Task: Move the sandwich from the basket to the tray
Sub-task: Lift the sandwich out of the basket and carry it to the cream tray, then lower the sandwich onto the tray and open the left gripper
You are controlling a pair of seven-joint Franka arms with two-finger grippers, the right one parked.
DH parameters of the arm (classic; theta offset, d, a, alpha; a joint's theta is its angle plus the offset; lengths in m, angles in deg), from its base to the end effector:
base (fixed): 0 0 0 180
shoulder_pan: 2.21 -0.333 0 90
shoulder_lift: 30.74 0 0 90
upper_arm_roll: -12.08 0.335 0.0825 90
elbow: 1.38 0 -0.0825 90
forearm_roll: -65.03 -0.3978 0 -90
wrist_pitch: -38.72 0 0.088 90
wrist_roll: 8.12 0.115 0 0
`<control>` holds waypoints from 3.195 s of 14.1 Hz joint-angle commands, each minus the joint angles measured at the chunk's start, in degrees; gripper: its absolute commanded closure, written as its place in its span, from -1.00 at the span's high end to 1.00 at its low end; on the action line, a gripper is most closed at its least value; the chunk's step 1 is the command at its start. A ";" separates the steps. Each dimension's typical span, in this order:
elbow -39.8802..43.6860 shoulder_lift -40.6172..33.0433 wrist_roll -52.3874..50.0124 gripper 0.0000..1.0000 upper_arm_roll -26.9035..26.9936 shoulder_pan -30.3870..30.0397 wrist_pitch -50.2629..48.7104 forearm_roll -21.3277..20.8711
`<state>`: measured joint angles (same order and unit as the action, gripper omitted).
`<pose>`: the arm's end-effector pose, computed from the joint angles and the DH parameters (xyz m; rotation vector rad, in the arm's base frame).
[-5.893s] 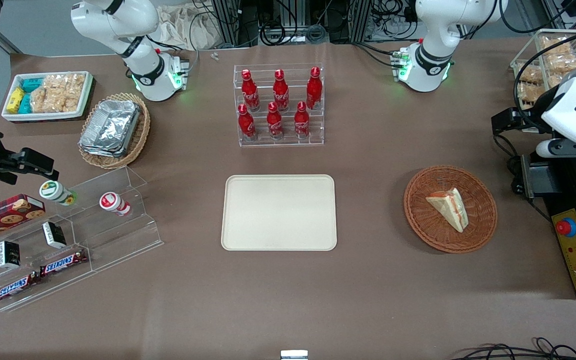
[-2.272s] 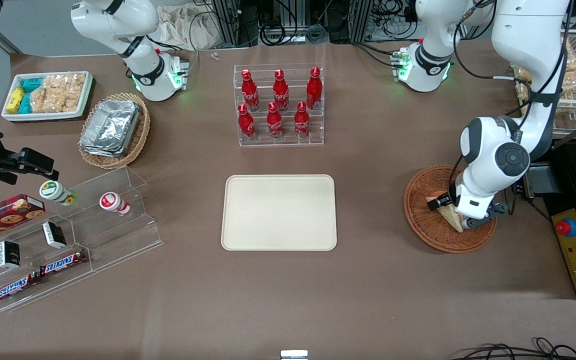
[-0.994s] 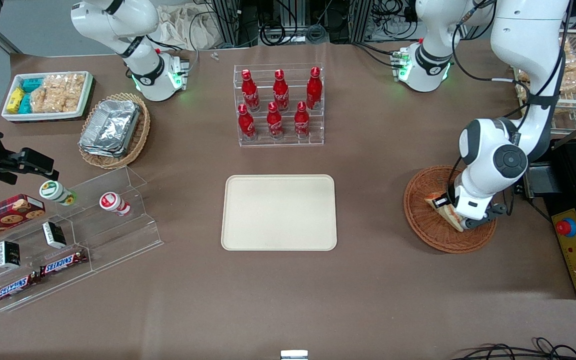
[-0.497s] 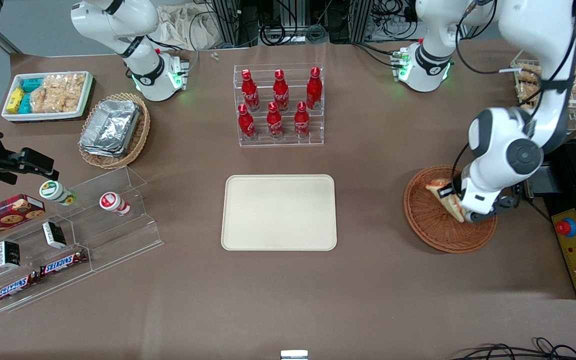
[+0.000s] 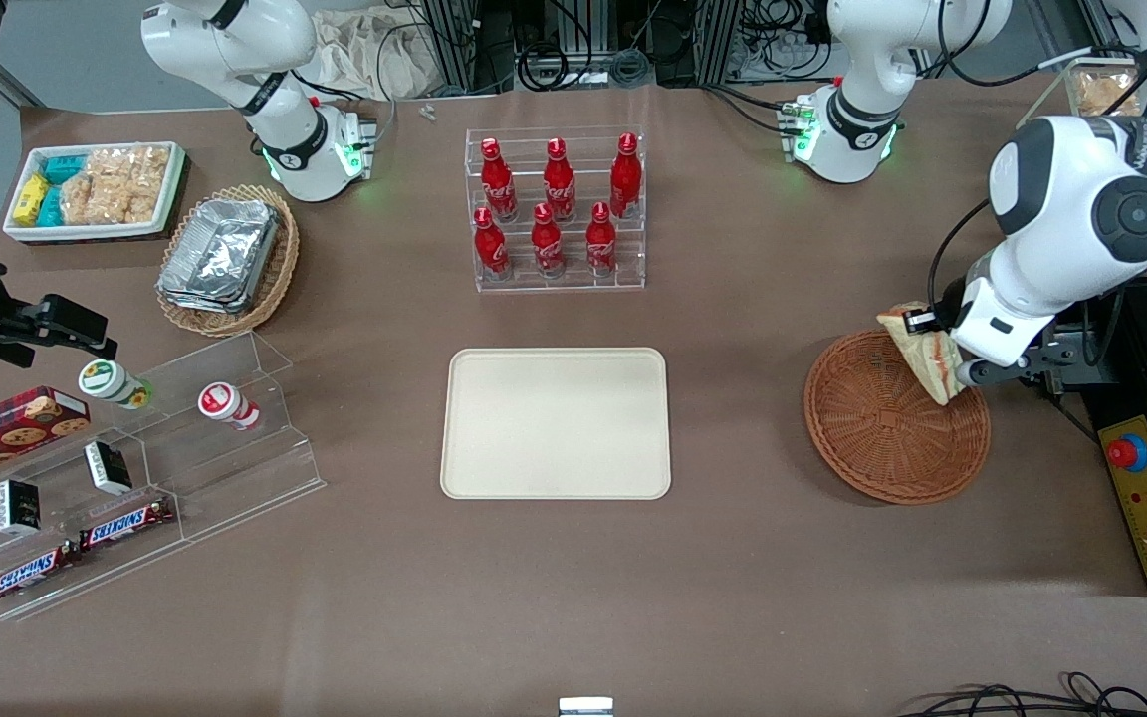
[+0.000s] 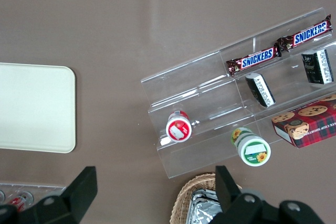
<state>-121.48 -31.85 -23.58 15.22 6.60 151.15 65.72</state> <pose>0.5355 -0.0540 0.4246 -3.1151 -0.2749 0.1796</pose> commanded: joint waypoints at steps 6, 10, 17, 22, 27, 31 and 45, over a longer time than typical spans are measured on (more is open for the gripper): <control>4.95 1.63 6.14 -1.00 -8.58 1.83 -2.49 7.46; 7.95 3.13 7.90 -1.00 -14.73 1.92 -0.48 7.13; 8.04 10.06 3.26 -1.00 -22.21 4.02 11.47 3.45; 10.22 18.85 -3.78 -1.00 -22.21 9.65 19.57 -2.52; 15.94 28.52 -8.61 -1.00 -22.12 11.58 22.81 -8.16; 17.35 33.71 -14.31 -1.00 -21.77 13.43 25.64 -13.68; 18.23 36.36 -19.43 1.00 -21.86 13.34 27.49 -18.71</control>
<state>-104.52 3.80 -41.90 -7.02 19.35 178.07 48.40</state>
